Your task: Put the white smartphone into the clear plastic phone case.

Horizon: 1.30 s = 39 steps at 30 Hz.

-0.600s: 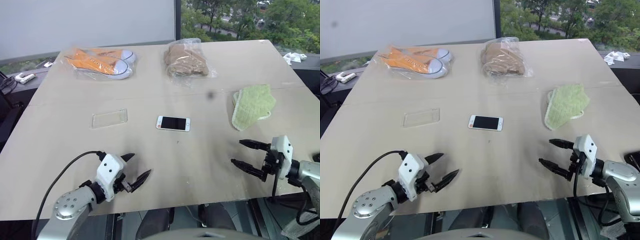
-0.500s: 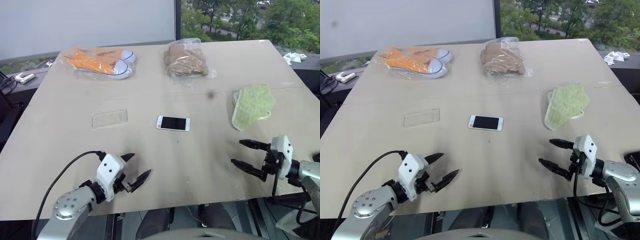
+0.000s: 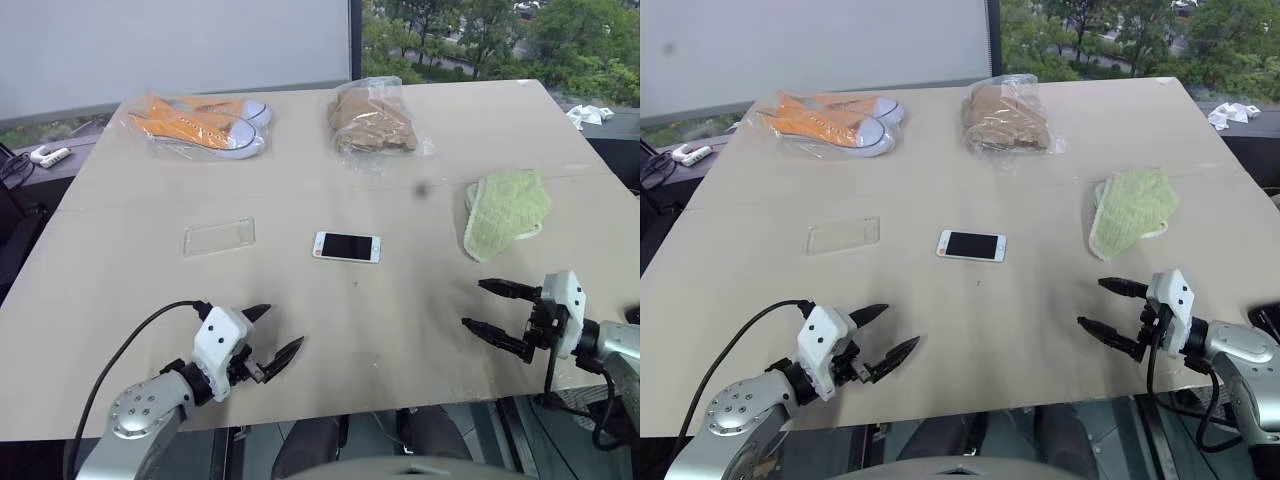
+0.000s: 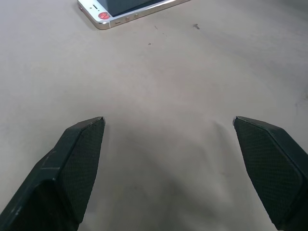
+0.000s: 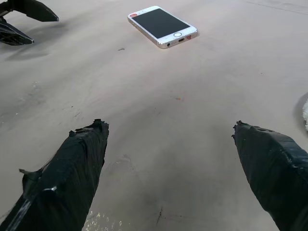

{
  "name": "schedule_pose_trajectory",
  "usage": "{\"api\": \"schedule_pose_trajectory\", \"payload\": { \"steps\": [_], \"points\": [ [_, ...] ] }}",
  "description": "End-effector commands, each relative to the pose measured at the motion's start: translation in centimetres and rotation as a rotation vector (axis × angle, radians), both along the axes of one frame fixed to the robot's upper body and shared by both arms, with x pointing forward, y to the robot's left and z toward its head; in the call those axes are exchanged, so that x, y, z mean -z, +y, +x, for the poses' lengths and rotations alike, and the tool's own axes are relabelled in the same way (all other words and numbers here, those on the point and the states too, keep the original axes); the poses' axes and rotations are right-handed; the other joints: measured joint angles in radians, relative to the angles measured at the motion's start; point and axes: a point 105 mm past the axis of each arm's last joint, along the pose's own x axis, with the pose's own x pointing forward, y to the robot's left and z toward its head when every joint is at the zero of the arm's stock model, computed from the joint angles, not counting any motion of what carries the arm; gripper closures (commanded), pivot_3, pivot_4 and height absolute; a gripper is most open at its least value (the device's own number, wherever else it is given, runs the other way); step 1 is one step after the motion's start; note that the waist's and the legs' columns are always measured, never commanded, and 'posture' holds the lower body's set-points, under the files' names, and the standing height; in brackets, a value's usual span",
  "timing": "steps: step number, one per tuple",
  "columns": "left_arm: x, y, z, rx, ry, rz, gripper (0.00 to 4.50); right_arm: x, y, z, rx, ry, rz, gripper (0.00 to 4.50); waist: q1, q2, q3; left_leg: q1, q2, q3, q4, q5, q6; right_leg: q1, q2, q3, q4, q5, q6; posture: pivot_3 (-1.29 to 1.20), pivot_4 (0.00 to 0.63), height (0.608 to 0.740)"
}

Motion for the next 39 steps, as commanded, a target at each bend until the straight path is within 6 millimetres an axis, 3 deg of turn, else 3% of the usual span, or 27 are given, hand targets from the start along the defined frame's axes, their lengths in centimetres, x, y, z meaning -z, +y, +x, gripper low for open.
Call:
{"api": "schedule_pose_trajectory", "payload": {
  "steps": [1, 9, 14, 22, 28, 32, 35, 36, 39],
  "points": [
    [-0.5, -0.1, 0.0, 0.012, -0.025, -0.01, 0.09, -1.0, -0.1, 0.1, -0.007, -0.051, -0.005, 0.0, 0.0, 0.0, 0.0, 0.0, 0.0, 0.0, 0.0, 0.0, 0.0, 0.0, 0.0, 0.0, 0.0, 0.0, 0.0, 0.0, 0.15, 0.74],
    [-1.9, 0.9, 1.5, -0.066, -0.078, -0.062, 0.09, -2.0, 0.9, 0.4, -0.036, -0.08, 0.018, 0.0, 0.0, 0.0, 0.0, 0.0, 0.0, 0.0, 0.0, 0.0, 0.0, 0.0, 0.0, 0.0, 0.0, 0.0, 0.0, 0.0, 0.15, 0.74],
    [-4.6, 5.0, 4.7, -0.228, -0.205, -0.045, 0.09, -5.5, 4.4, 0.2, -0.159, -0.12, 0.127, 0.0, -0.002, 0.0, 0.0, 0.0, 0.0, -0.001, 0.0, 0.0, 0.0, 0.0, 0.001, -0.001, 0.001, 0.0, 0.0, 0.0, 0.15, 0.74],
    [-4.7, 10.3, 8.5, -0.18, -0.154, 0.123, 0.09, -8.2, 8.8, -1.0, -0.326, -0.149, 0.159, 0.0, 0.002, 0.0, 0.0, -0.001, 0.0, -0.002, 0.0, 0.0, 0.0, -0.002, 0.0, -0.002, 0.0, 0.0, 0.0, 0.0, 0.15, 0.74],
    [-5.3, 13.2, 11.2, -0.145, -0.143, 0.175, 0.09, -9.4, 10.1, -1.8, -0.363, -0.179, 0.152, 0.0, -0.001, -0.001, 0.0, -0.003, -0.001, -0.002, 0.0, 0.0, 0.0, -0.004, 0.0, -0.002, 0.0, 0.0, 0.0, 0.0, 0.15, 0.74],
    [-4.5, 14.5, 11.8, -0.11, -0.094, 0.218, 0.09, -9.5, 10.2, -1.9, -0.351, -0.183, 0.15, 0.0, -0.01, -0.001, 0.0, -0.003, -0.001, -0.001, 0.0, 0.0, 0.0, -0.004, 0.0, 0.0, 0.0, 0.0, 0.0, 0.0, 0.15, 0.74],
    [-3.3, 15.9, 11.9, -0.085, 0.013, 0.227, 0.89, -9.5, 10.1, -1.8, -0.336, -0.193, 0.144, 0.0, -0.006, -0.002, 0.0, -0.003, -0.001, -0.002, 0.0, 0.0, -0.001, -0.005, 0.0, -0.002, 0.002, 0.0, 0.0, 0.0, 0.15, 0.74],
    [-3.0, 16.0, 11.7, -0.069, 0.042, 0.228, 1.43, -9.5, 10.1, -1.7, -0.333, -0.195, 0.142, 0.0, -0.006, -0.002, 0.0, -0.003, -0.001, -0.002, 0.0, 0.0, -0.001, -0.005, 0.001, -0.002, 0.003, 0.0, 0.0, 0.0, 0.15, 0.74],
    [-2.6, 16.5, 11.6, -0.049, 0.086, 0.228, 2.33, -9.6, 9.9, -1.7, -0.328, -0.2, 0.135, 0.0, -0.008, -0.002, 0.0, -0.003, -0.001, -0.001, 0.001, 0.0, 0.0, -0.005, 0.0, -0.001, 0.003, 0.0, 0.0, 0.0, 0.15, 0.74]
  ]
}}
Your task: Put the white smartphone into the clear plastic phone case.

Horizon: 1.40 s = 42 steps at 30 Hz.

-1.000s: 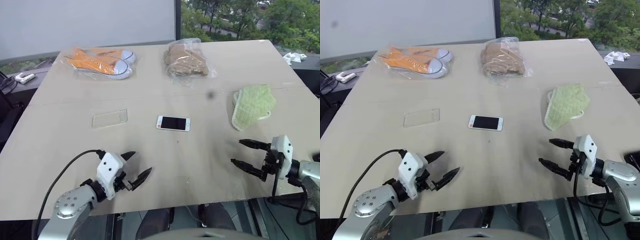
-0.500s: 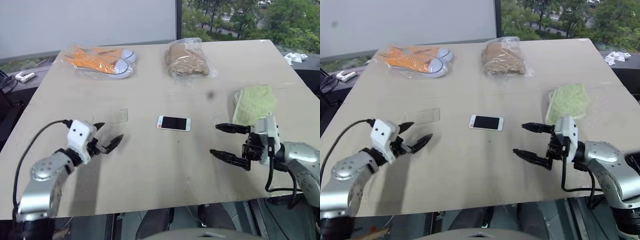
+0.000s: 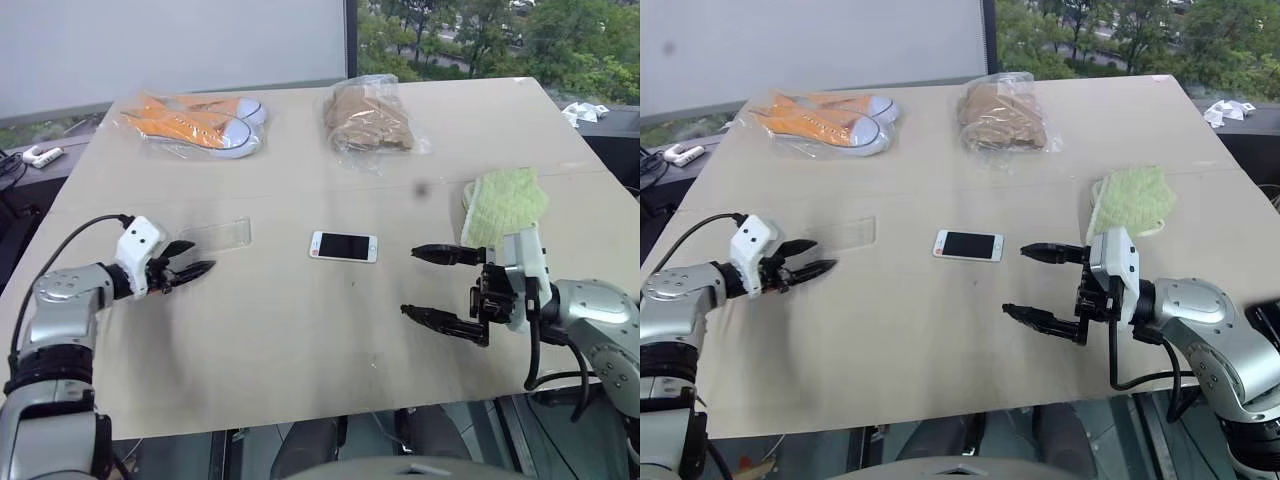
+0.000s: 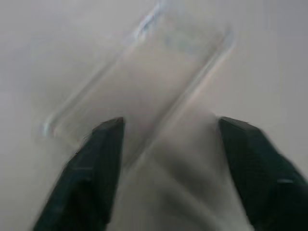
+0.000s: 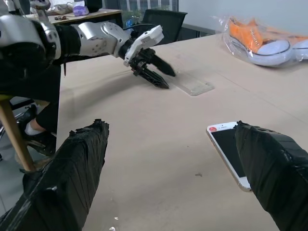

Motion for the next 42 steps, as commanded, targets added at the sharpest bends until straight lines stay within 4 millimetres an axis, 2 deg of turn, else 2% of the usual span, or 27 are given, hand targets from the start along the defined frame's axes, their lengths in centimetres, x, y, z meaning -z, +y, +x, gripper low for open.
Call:
{"api": "schedule_pose_trajectory", "payload": {
  "steps": [1, 3, 5, 13, 19, 23, 26, 34, 38, 40, 41, 42],
  "points": [
    [0.2, 0.8, -0.4, 0.016, 0.041, 0.014, 2.79, -1.0, 0.0, -0.3, -0.003, -0.06, 0.002, 0.0, -0.001, 0.0, 0.0, 0.0, 0.0, 0.0, 0.0, 0.0, 0.0, 0.0, 0.0, 0.0, 0.0, 0.0, 0.0, 0.0, 0.15, 0.74],
    [0.6, 0.7, -0.4, 0.027, 0.056, 0.004, 3.78, -1.0, -0.1, 0.1, 0.021, -0.074, -0.007, 0.0, -0.002, 0.0, 0.0, 0.0, 0.0, 0.0, 0.0, 0.0, 0.0, 0.0, 0.0, 0.0, 0.0, 0.0, 0.0, 0.0, 0.15, 0.74],
    [0.7, 0.3, -0.3, 0.04, 0.054, -0.009, 4.43, -0.9, -0.2, 0.4, 0.048, -0.086, -0.019, 0.0, -0.003, 0.0, 0.0, 0.0, 0.0, 0.0, 0.0, 0.0, 0.0, 0.0, 0.0, 0.0, 0.0, 0.0, 0.0, 0.0, 0.15, 0.74],
    [0.0, -0.3, -0.4, 0.077, 0.025, -0.031, 4.43, -0.2, -0.7, 1.4, 0.131, -0.11, -0.082, 0.0, -0.006, 0.0, 0.0, 0.0, 0.0, 0.0, 0.001, 0.0, 0.0, 0.0, 0.0, 0.0, 0.002, 0.0, 0.0, 0.0, 0.15, 0.74],
    [-2.3, -1.8, -1.6, 0.165, 0.011, -0.062, 4.43, -0.4, -0.8, 1.6, 0.139, -0.113, -0.084, 0.0, -0.018, 0.0, 0.0, 0.0, 0.0, 0.0, 0.001, 0.0, 0.0, 0.0, 0.0, 0.0, 0.002, 0.0, 0.0, 0.0, 0.15, 0.74],
    [-4.6, -5.2, -2.9, 0.281, 0.03, -0.174, 4.43, -0.5, -1.5, 1.5, 0.142, -0.096, -0.086, 0.0, -0.021, -0.001, 0.0, 0.0, 0.0, 0.0, 0.001, 0.0, 0.0, 0.0, 0.0, 0.001, 0.002, 0.0, 0.0, 0.0, 0.15, 0.74],
    [-5.1, -8.2, -4.2, 0.367, 0.061, -0.206, 4.43, -0.3, -2.3, 1.7, 0.157, -0.089, -0.104, 0.0, -0.021, -0.001, 0.001, 0.0, 0.0, 0.0, 0.001, 0.0, 0.0, 0.0, -0.001, 0.001, 0.001, 0.0, 0.0, 0.0, 0.15, 0.74],
    [-5.9, -11.6, -4.8, 0.414, 0.028, -0.233, 4.43, -0.2, -2.7, 1.8, 0.175, -0.086, -0.101, 0.0, -0.02, -0.001, 0.001, 0.0, 0.001, 0.0, 0.0, 0.0, 0.0, 0.0, 0.0, 0.001, 0.001, 0.0, 0.0, 0.0, 0.15, 0.74],
    [-6.2, -10.1, -3.7, 0.332, -0.075, -0.173, 4.43, 0.0, -2.7, 1.7, 0.178, -0.085, -0.099, 0.0, -0.019, -0.001, 0.001, 0.0, 0.001, 0.0, 0.0, 0.0, 0.0, 0.0, 0.0, 0.001, 0.001, 0.0, 0.0, 0.0, 0.15, 0.74],
    [-5.7, -7.8, -2.7, 0.248, -0.132, -0.084, 3.91, 0.1, -2.7, 1.7, 0.179, -0.085, -0.098, 0.0, -0.02, -0.001, 0.001, 0.0, 0.001, 0.0, 0.0, 0.0, 0.0, 0.0, 0.0, 0.001, 0.001, 0.0, 0.0, 0.0, 0.15, 0.74],
    [-5.3, -6.7, -2.4, 0.215, -0.151, -0.039, 3.83, 0.2, -2.8, 1.8, 0.18, -0.085, -0.097, 0.0, -0.021, -0.001, 0.001, 0.001, 0.001, 0.0, 0.0, 0.0, 0.0, 0.0, 0.0, 0.001, 0.001, 0.0, 0.0, 0.0, 0.15, 0.74],
    [-4.9, -5.8, -2.0, 0.179, -0.179, 0.0, 3.33, 0.2, -2.8, 1.8, 0.181, -0.086, -0.096, 0.0, -0.021, -0.001, 0.001, 0.001, 0.001, 0.001, 0.0, 0.0, 0.0, 0.0, 0.0, 0.001, 0.001, 0.0, 0.0, 0.0, 0.15, 0.74]
  ]
}}
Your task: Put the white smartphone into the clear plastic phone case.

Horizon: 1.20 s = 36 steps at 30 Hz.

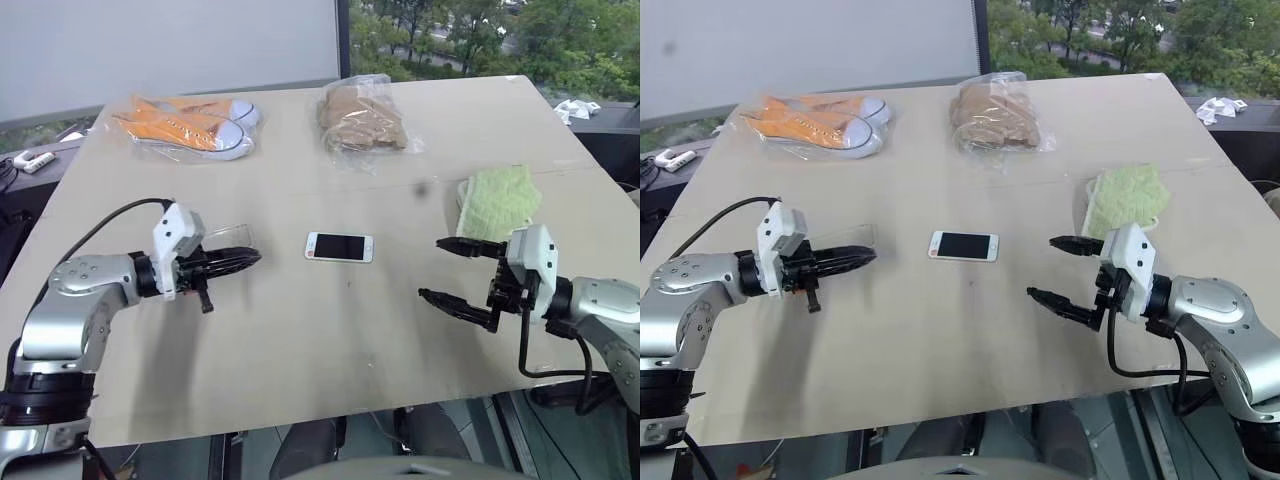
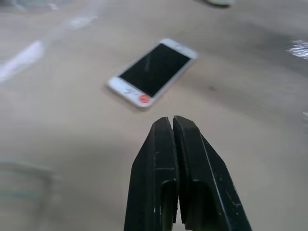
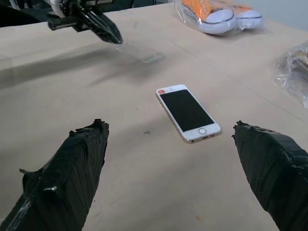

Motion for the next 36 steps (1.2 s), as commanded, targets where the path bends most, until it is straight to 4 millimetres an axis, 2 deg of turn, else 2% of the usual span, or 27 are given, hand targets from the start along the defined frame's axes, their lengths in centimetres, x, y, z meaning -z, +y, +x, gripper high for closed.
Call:
{"api": "schedule_pose_trajectory", "payload": {
  "steps": [1, 2, 3, 5, 6, 10, 14, 15, 17, 18, 19, 20, 21, 22, 23, 30, 36],
  "points": [
    [-0.1, 4.2, 1.6, -0.171, -0.169, 0.139, 2.87, -0.8, -0.2, 0.0, 0.0, -0.053, 0.014, 0.0, 0.001, 0.0, 0.0, 0.0, 0.0, 0.0, 0.0, 0.0, 0.0, 0.0, 0.0, 0.0, 0.0, 0.0, 0.0, 0.0, 0.15, 0.74],
    [0.1, 4.7, 1.9, -0.197, -0.195, 0.147, 2.24, -0.8, -0.2, 0.0, 0.0, -0.053, 0.014, 0.0, 0.002, 0.0, 0.0, 0.0, 0.0, 0.0, 0.0, 0.0, 0.0, 0.0, 0.0, 0.0, 0.0, 0.0, 0.0, 0.0, 0.15, 0.74],
    [0.3, 5.1, 2.1, -0.213, -0.213, 0.16, 2.05, -0.8, -0.2, 0.0, 0.001, -0.054, 0.014, 0.0, 0.003, 0.0, 0.0, 0.0, 0.0, 0.0, 0.0, 0.0, 0.0, 0.0, 0.0, 0.0, 0.0, 0.0, 0.0, 0.0, 0.15, 0.74],
    [1.3, 5.7, 2.1, -0.213, -0.211, 0.208, 1.14, -0.8, -0.2, 0.0, 0.002, -0.054, 0.016, 0.0, 0.01, -0.001, 0.0, -0.001, 0.0, 0.0, 0.0, 0.0, 0.0, 0.0, 0.0, -0.001, -0.001, 0.0, 0.0, 0.0, 0.15, 0.74],
    [1.9, 5.9, 2.1, -0.205, -0.206, 0.24, 0.82, -0.8, -0.2, 0.0, 0.003, -0.054, 0.016, 0.0, 0.011, -0.001, 0.0, -0.001, 0.0, 0.0, 0.0, 0.0, 0.0, 0.0, 0.0, -0.001, -0.001, 0.0, 0.0, 0.0, 0.15, 0.74],
    [2.8, 6.5, 2.8, -0.237, -0.204, 0.249, 0.82, -0.7, -0.3, -0.1, 0.004, -0.054, 0.016, 0.0, 0.017, -0.001, 0.0, -0.001, 0.0, 0.0, 0.0, 0.0, 0.0, 0.0, 0.0, -0.001, -0.001, 0.0, 0.0, 0.0, 0.15, 0.74],
    [5.0, 6.2, 2.6, -0.199, -0.083, 0.21, 0.82, -0.7, -0.3, 0.0, 0.004, -0.057, 0.016, 0.0, 0.017, -0.001, 0.0, -0.001, 0.0, 0.0, 0.0, 0.0, 0.0, 0.0, 0.0, -0.001, 0.0, 0.0, 0.0, 0.0, 0.15, 0.74],
    [5.5, 6.2, 2.5, -0.19, -0.056, 0.208, 1.35, -0.7, -0.3, 0.0, 0.004, -0.058, 0.017, 0.0, 0.017, -0.001, 0.0, -0.001, -0.001, 0.0, 0.0, 0.0, 0.0, 0.0, 0.0, -0.001, 0.0, 0.0, 0.0, 0.0, 0.15, 0.74],
    [6.0, 6.5, 2.7, -0.2, -0.028, 0.196, 2.08, -0.7, -0.3, 0.0, 0.005, -0.06, 0.017, 0.0, 0.017, -0.001, 0.0, 0.0, -0.001, 0.0, 0.0, 0.0, 0.0, 0.0, 0.0, -0.001, 0.0, 0.0, 0.0, 0.0, 0.15, 0.74],
    [6.0, 6.7, 2.9, -0.219, -0.015, 0.175, 2.73, -0.8, -0.3, 0.0, 0.006, -0.062, 0.017, 0.0, 0.018, -0.001, 0.0, 0.0, -0.001, 0.0, 0.0, 0.0, 0.0, 0.0, 0.0, -0.001, 0.0, 0.0, 0.0, 0.0, 0.15, 0.74],
    [6.0, 6.9, 3.1, -0.23, -0.005, 0.16, 2.94, -0.8, -0.4, -0.1, 0.007, -0.062, 0.016, 0.0, 0.021, -0.001, 0.0, 0.0, -0.001, 0.0, 0.0, 0.0, 0.0, 0.0, 0.0, -0.001, 0.001, 0.0, 0.0, 0.0, 0.15, 0.74],
    [6.1, 7.0, 3.2, -0.233, 0.008, 0.157, 3.49, -0.8, -0.4, -0.1, 0.008, -0.063, 0.016, 0.0, 0.022, -0.001, 0.0, 0.001, -0.001, 0.0, 0.0, 0.0, 0.0, 0.0, 0.0, -0.001, 0.002, 0.0, 0.0, 0.0, 0.15, 0.74],
    [6.2, 7.3, 3.2, -0.232, 0.012, 0.171, 3.66, -0.8, -0.4, -0.1, 0.01, -0.064, 0.016, 0.0, 0.022, -0.001, 0.0, 0.001, -0.001, 0.0, 0.0, 0.0, 0.0, 0.0, 0.0, -0.001, 0.002, 0.0, 0.0, 0.0, 0.15, 0.74],
    [6.3, 7.4, 3.3, -0.23, 0.015, 0.182, 4.26, -0.8, -0.4, -0.1, 0.011, -0.064, 0.015, 0.0, 0.022, -0.001, 0.0, 0.001, -0.001, 0.0, 0.001, 0.0, 0.0, 0.0, 0.0, -0.001, 0.003, 0.0, 0.0, 0.0, 0.15, 0.74],
    [6.3, 7.5, 3.4, -0.23, 0.016, 0.185, 4.43, -0.8, -0.4, -0.2, 0.012, -0.064, 0.015, 0.0, 0.021, -0.001, 0.0, 0.001, -0.001, 0.0, 0.001, 0.0, 0.0, 0.0, 0.0, -0.001, 0.003, 0.0, 0.0, 0.0, 0.15, 0.74],
    [5.9, 7.5, 3.7, -0.222, -0.012, 0.172, 4.43, -0.8, -0.4, -0.3, 0.015, -0.067, 0.021, 0.0, 0.021, -0.001, -0.001, 0.001, -0.001, 0.0, 0.001, 0.0, 0.0, 0.0, 0.0, 0.0, 0.003, 0.0, 0.0, 0.0, 0.15, 0.74],
    [4.1, 4.7, 3.2, -0.099, -0.057, 0.103, 4.43, -1.0, -0.5, -0.3, 0.009, -0.067, 0.026, 0.0, 0.019, -0.001, 0.0, 0.001, -0.001, 0.0, 0.001, 0.0, 0.0, 0.0, 0.0, 0.0, 0.002, 0.0, 0.0, 0.0, 0.15, 0.74]
  ]
}}
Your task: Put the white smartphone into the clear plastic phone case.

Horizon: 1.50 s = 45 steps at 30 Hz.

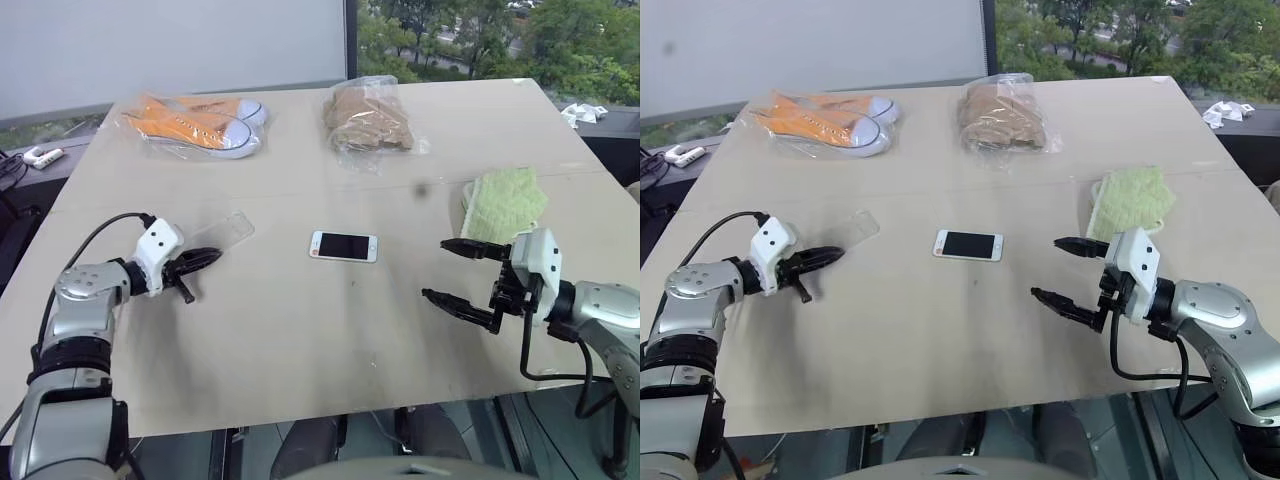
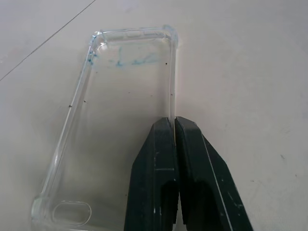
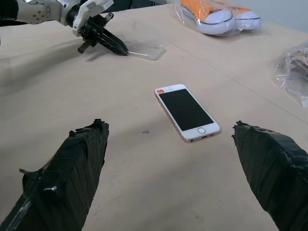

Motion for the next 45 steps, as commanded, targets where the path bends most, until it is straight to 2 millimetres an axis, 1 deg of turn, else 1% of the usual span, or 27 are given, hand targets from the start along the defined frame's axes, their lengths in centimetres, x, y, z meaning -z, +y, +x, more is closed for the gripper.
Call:
{"api": "schedule_pose_trajectory", "payload": {
  "steps": [1, 3, 7, 9, 10, 12, 15, 18, 20, 21, 24, 28, 29, 30, 31, 32, 33, 35, 36, 37, 38, 41, 43, 45],
  "points": [
    [-1.9, -2.6, -0.6, 0.115, -0.034, -0.058, 4.43, -1.3, -0.1, -0.3, -0.012, -0.057, 0.021, 0.0, -0.001, 0.0, 0.0, -0.001, 0.0, 0.0, 0.0, 0.0, 0.0, 0.0, 0.0, 0.0, 0.0, 0.0, 0.0, 0.0, 0.15, 0.74],
    [-2.7, -4.3, -1.3, 0.169, -0.033, -0.09, 4.43, -1.3, -0.2, -0.3, -0.019, -0.048, 0.032, 0.0, -0.001, 0.0, 0.0, -0.001, 0.0, -0.001, 0.0, 0.0, 0.0, 0.0, 0.0, 0.0, -0.001, 0.0, 0.0, 0.0, 0.15, 0.74],
    [-3.7, -8.3, -3.5, 0.31, 0.009, -0.118, 4.43, -0.9, -1.0, -0.6, -0.028, -0.022, 0.03, 0.0, 0.0, 0.0, 0.0, -0.002, 0.0, -0.001, 0.0, 0.0, 0.0, 0.0, 0.0, 0.0, -0.001, 0.0, 0.0, 0.0, 0.15, 0.74],
    [-4.1, -10.6, -4.4, 0.365, 0.02, -0.137, 4.43, -0.4, -1.6, -0.7, -0.028, -0.01, 0.01, 0.0, 0.001, 0.0, 0.0, -0.001, 0.0, -0.001, 0.0, 0.0, 0.0, 0.0, 0.0, 0.0, -0.002, 0.0, 0.0, 0.0, 0.15, 0.74],
    [-4.0, -12.1, -4.8, 0.398, 0.029, -0.148, 4.43, 0.0, -1.9, -0.9, -0.031, 0.002, -0.005, 0.0, 0.002, 0.0, 0.0, -0.001, 0.0, 0.0, 0.0, 0.0, 0.0, 0.0, 0.0, 0.0, -0.002, 0.0, 0.0, 0.0, 0.15, 0.74],
    [-3.3, -15.0, -5.9, 0.466, 0.06, -0.164, 4.43, 0.6, -2.5, -1.1, -0.035, 0.016, -0.036, 0.0, 0.006, 0.0, 0.0, -0.001, 0.0, 0.0, 0.0, 0.0, 0.0, 0.0, 0.0, 0.0, -0.002, 0.0, 0.0, 0.0, 0.15, 0.74],
    [-1.8, -18.4, -7.1, 0.539, 0.111, -0.175, 4.43, 1.2, -3.4, -1.1, -0.01, 0.027, -0.032, 0.0, 0.005, 0.0, 0.0, -0.001, 0.0, 0.0, 0.0, 0.0, 0.0, 0.001, 0.0, 0.0, -0.002, 0.0, 0.0, 0.0, 0.15, 0.74],
    [-0.3, -21.3, -8.3, 0.623, 0.151, -0.18, 4.43, 2.7, -4.6, -1.7, 0.001, 0.045, -0.106, 0.0, 0.005, 0.0, 0.0, 0.0, 0.001, 0.0, 0.0, 0.0, 0.0, 0.001, 0.0, 0.001, -0.001, 0.0, 0.0, 0.0, 0.15, 0.74],
    [0.2, -22.6, -8.5, 0.65, 0.153, -0.175, 4.43, 3.5, -5.0, -2.2, -0.001, 0.055, -0.142, 0.0, 0.006, 0.0, 0.0, 0.0, 0.001, 0.0, 0.0, 0.0, 0.0, 0.001, 0.0, 0.001, -0.001, 0.0, 0.0, 0.0, 0.15, 0.74],
    [0.3, -23.2, -8.6, 0.665, 0.155, -0.174, 4.43, 3.5, -5.2, -2.3, 0.002, 0.056, -0.138, 0.0, 0.006, 0.0, 0.0, 0.0, 0.001, 0.001, 0.0, 0.0, 0.0, 0.001, 0.0, 0.001, -0.001, 0.0, 0.0, 0.0, 0.15, 0.74],
    [0.8, -23.8, -8.6, 0.673, 0.151, -0.156, 4.43, 3.3, -5.1, -2.3, 0.019, 0.051, -0.113, 0.0, 0.004, 0.0, 0.0, 0.0, 0.0, 0.002, 0.0, 0.0, 0.0, 0.001, 0.0, 0.002, -0.001, 0.0, 0.0, 0.0, 0.15, 0.74],
    [1.7, -23.7, -8.6, 0.688, 0.128, -0.097, 4.43, 3.1, -4.9, -2.2, 0.026, 0.04, -0.101, 0.0, 0.006, 0.0, 0.0, 0.001, 0.001, 0.001, 0.0, 0.0, 0.0, 0.001, 0.001, 0.002, -0.001, 0.0, 0.0, 0.0, 0.15, 0.74],
    [1.7, -23.7, -8.6, 0.685, 0.117, -0.093, 3.88, 3.1, -4.8, -2.2, 0.027, 0.038, -0.096, 0.0, 0.006, 0.0, 0.0, 0.001, 0.001, 0.001, 0.0, 0.0, 0.0, 0.001, 0.001, 0.001, -0.001, 0.0, 0.0, 0.0, 0.15, 0.74],
    [1.7, -23.7, -8.7, 0.688, 0.118, -0.094, 3.63, 3.1, -4.7, -2.1, 0.03, 0.037, -0.091, 0.0, 0.006, 0.0, 0.0, 0.001, 0.001, 0.001, 0.0, 0.0, 0.0, 0.001, 0.0, 0.002, -0.001, 0.0, 0.0, 0.0, 0.15, 0.74],
    [1.8, -23.7, -8.7, 0.693, 0.116, -0.088, 3.12, 3.0, -4.7, -2.1, 0.031, 0.037, -0.088, 0.0, 0.007, 0.0, 0.0, 0.0, 0.001, 0.002, 0.0, 0.0, 0.0, 0.001, 0.0, 0.002, -0.001, 0.0, 0.0, 0.0, 0.15, 0.74],
    [1.8, -23.6, -8.7, 0.692, 0.104, -0.078, 2.85, 3.0, -4.7, -2.1, 0.031, 0.037, -0.087, 0.0, 0.006, 0.0, 0.0, 0.0, 0.001, 0.002, 0.0, 0.0, 0.0, 0.001, 0.0, 0.002, -0.002, 0.0, 0.0, 0.0, 0.15, 0.74],
    [1.9, -23.6, -8.7, 0.694, 0.099, -0.075, 2.23, 3.0, -4.7, -2.1, 0.031, 0.038, -0.085, 0.0, 0.006, 0.0, 0.0, 0.0, 0.001, 0.002, 0.0, 0.0, 0.0, 0.001, 0.0, 0.002, -0.002, 0.0, 0.0, 0.0, 0.15, 0.74],
    [1.8, -23.4, -8.7, 0.691, 0.079, -0.073, 1.35, 3.0, -4.7, -2.1, 0.029, 0.04, -0.085, 0.0, 0.006, 0.0, 0.0, 0.0, 0.001, 0.001, 0.0, 0.0, 0.0, 0.001, 0.0, 0.001, -0.002, 0.0, 0.0, 0.0, 0.15, 0.74],
    [1.7, -23.2, -8.8, 0.69, 0.075, -0.067, 0.77, 3.0, -4.7, -2.1, 0.027, 0.04, -0.086, 0.0, 0.006, 0.0, 0.0, 0.0, 0.001, 0.001, 0.0, 0.0, 0.0, 0.001, 0.0, 0.001, -0.002, 0.0, 0.0, 0.0, 0.15, 0.74],
    [1.6, -23.0, -8.7, 0.685, 0.056, -0.061, 0.32, 3.0, -4.7, -2.1, 0.024, 0.041, -0.086, 0.0, 0.006, 0.0, 0.0, 0.0, 0.001, 0.001, 0.0, 0.0, 0.0, 0.001, 0.0, 0.001, -0.002, 0.0, 0.0, 0.0, 0.15, 0.74],
    [1.3, -22.8, -8.6, 0.675, 0.038, -0.067, 0.05, 2.9, -4.6, -2.0, 0.021, 0.04, -0.086, 0.0, 0.006, 0.0, 0.0, 0.0, 0.001, 0.001, 0.0, 0.0, 0.0, 0.001, 0.0, 0.001, -0.002, 0.0, 0.0, 0.0, 0.15, 0.74],
    [0.4, -21.6, -8.5, 0.636, 0.012, -0.079, 0.05, 2.3, -4.1, -1.5, 0.007, 0.032, -0.067, 0.0, 0.003, 0.0, 0.0, 0.001, 0.001, 0.002, 0.0, 0.0, 0.0, 0.001, 0.0, 0.002, -0.001, 0.0, 0.0, 0.0, 0.15, 0.74],
    [0.3, -20.8, -8.3, 0.61, 0.006, -0.056, 0.05, 2.0, -3.7, -1.2, 0.0, 0.03, -0.05, 0.0, 0.004, 0.0, 0.0, 0.001, 0.001, 0.001, 0.0, 0.0, 0.0, 0.001, 0.0, 0.002, -0.001, 0.0, 0.0, 0.0, 0.15, 0.74],
    [-0.6, -19.9, -8.4, 0.582, -0.015, -0.075, 0.05, 1.7, -2.5, 0.1, 0.002, 0.028, -0.043, 0.0, 0.004, 0.0, 0.001, 0.001, 0.001, 0.001, 0.0, 0.0, 0.0, 0.001, 0.0, 0.001, -0.001, 0.0, 0.0, 0.0, 0.15, 0.74]
  ]
}}
